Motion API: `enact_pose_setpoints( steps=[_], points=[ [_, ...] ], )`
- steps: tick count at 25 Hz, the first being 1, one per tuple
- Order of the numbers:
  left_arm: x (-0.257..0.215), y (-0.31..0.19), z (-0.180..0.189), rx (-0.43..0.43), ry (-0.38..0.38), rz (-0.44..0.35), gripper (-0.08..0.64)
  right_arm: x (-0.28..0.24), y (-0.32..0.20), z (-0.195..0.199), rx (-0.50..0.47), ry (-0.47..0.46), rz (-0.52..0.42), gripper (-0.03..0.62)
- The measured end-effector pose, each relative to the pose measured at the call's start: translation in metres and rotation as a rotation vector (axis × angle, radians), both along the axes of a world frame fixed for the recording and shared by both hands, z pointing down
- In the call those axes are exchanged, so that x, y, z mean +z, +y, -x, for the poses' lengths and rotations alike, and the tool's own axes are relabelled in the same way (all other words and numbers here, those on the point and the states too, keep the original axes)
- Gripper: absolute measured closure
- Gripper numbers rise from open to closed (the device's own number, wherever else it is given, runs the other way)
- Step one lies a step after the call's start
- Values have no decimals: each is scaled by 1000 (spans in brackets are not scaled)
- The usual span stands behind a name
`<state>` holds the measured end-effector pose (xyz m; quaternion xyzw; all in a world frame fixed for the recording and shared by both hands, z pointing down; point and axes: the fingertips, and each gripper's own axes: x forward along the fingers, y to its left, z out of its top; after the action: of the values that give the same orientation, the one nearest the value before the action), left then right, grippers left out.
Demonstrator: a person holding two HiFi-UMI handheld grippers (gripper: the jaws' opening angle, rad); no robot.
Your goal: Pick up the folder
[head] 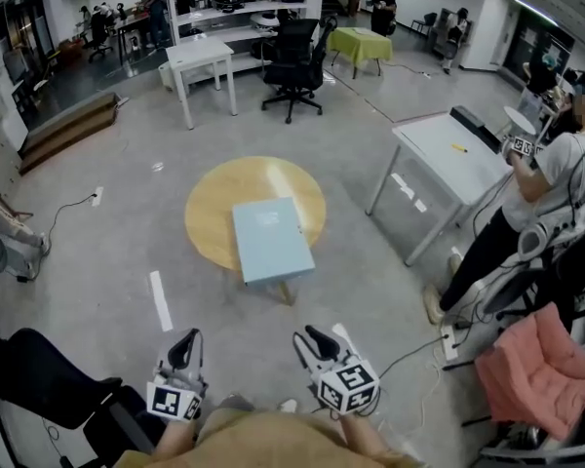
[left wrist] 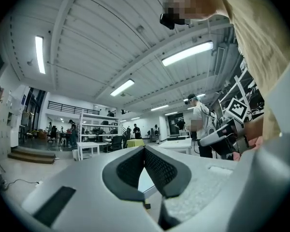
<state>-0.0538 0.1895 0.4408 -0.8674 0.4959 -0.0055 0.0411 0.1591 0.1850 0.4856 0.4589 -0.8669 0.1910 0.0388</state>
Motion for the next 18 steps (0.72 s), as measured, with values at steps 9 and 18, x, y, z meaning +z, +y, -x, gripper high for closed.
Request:
enact_pose_setpoints(
  steps=[9,18],
  points=[
    [24,-3,3,-24,-7,37,557,18,-5,-3,-10,19,33,555],
    [29,-61,29,18,18,54,557,20,-47,31,9,59,50,565]
  ],
)
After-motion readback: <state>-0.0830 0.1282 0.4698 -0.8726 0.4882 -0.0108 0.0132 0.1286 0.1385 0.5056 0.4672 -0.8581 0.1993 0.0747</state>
